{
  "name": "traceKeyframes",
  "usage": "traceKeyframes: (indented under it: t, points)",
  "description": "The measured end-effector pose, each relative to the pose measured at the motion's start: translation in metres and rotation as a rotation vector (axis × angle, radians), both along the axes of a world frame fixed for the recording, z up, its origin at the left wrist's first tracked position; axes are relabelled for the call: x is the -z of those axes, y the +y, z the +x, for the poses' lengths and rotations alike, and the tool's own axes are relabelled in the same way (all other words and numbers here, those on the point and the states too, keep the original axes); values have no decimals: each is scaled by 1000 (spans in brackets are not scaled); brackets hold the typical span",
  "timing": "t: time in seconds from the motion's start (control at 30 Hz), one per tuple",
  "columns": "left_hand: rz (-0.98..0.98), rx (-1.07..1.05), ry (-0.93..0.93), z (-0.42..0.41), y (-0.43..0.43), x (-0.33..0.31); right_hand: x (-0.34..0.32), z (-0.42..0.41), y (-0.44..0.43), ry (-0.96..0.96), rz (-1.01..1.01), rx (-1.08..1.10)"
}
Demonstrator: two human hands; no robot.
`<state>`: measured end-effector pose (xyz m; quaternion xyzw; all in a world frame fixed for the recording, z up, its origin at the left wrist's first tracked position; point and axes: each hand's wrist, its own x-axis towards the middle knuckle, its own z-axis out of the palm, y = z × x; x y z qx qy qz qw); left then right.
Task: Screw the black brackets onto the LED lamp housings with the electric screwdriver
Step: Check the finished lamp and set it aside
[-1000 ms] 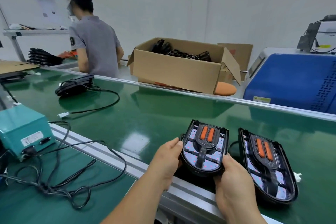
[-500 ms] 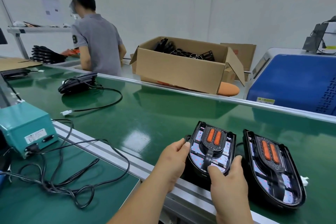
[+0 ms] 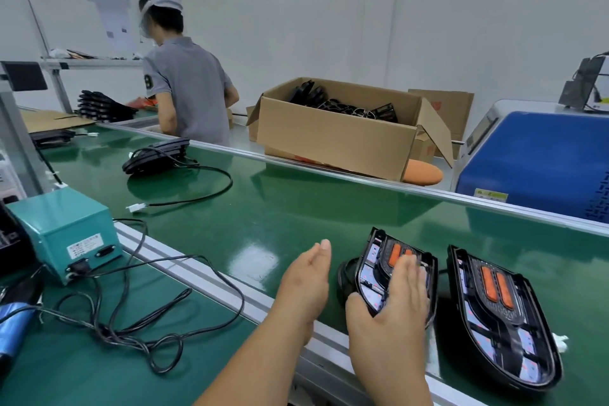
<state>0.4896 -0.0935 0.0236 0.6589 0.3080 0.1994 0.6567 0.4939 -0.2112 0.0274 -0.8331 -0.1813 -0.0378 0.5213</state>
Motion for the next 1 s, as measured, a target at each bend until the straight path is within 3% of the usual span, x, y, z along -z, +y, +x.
traceKeyframes:
  t: [0.4, 0.7, 1.0]
  points:
    - [-57, -473, -158, -153, 99, -34, -23, -81, 136, -18, 73, -556]
    - [-47, -963, -188, -326, 134, -28, -30, -219, 227, -93, 42, -977]
    - [22, -1289, -200, -450, 124, -4, -20, -349, 255, -42, -42, -1312]
